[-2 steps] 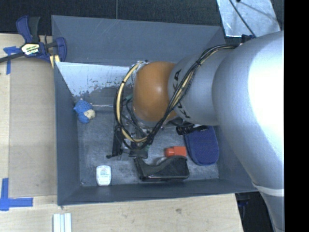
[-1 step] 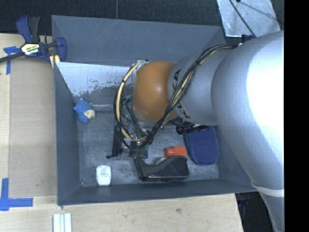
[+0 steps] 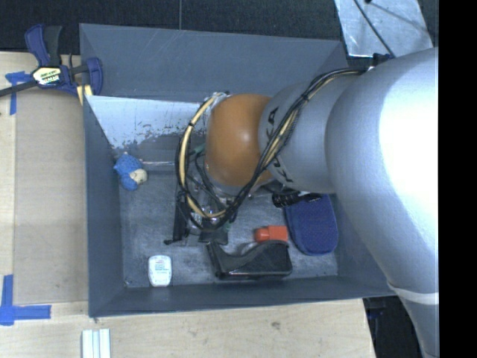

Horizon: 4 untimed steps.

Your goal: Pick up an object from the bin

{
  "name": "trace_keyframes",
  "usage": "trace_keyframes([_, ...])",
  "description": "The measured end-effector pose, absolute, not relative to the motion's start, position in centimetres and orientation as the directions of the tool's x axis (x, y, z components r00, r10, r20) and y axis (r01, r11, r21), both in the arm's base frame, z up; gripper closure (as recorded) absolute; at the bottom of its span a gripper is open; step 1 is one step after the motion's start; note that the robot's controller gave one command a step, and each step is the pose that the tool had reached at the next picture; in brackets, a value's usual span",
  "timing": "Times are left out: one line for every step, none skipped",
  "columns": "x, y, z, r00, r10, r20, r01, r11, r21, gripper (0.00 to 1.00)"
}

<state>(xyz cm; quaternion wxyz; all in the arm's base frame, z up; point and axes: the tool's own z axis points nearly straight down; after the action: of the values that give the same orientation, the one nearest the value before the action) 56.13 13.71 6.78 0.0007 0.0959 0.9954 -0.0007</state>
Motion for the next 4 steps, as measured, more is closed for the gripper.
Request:
trace_keyframes([56.2, 13.7, 6.8, -0.981, 0.193, -0.003, 0.193, 0.981, 0.000, 0.00])
trace_keyframes([56.3, 13.6, 6.8, -0.981, 0.195, -0.004, 0.195, 0.981, 0.000, 0.00])
trace_keyframes([56.4, 13.6, 6.9, -0.981, 0.195, -0.007, 0.195, 0.981, 0.001, 1.00])
trace_keyframes([56.7, 13.5, 14.8, -0.980, 0.198, -0.009, 0.198, 0.980, 0.004, 1.00])
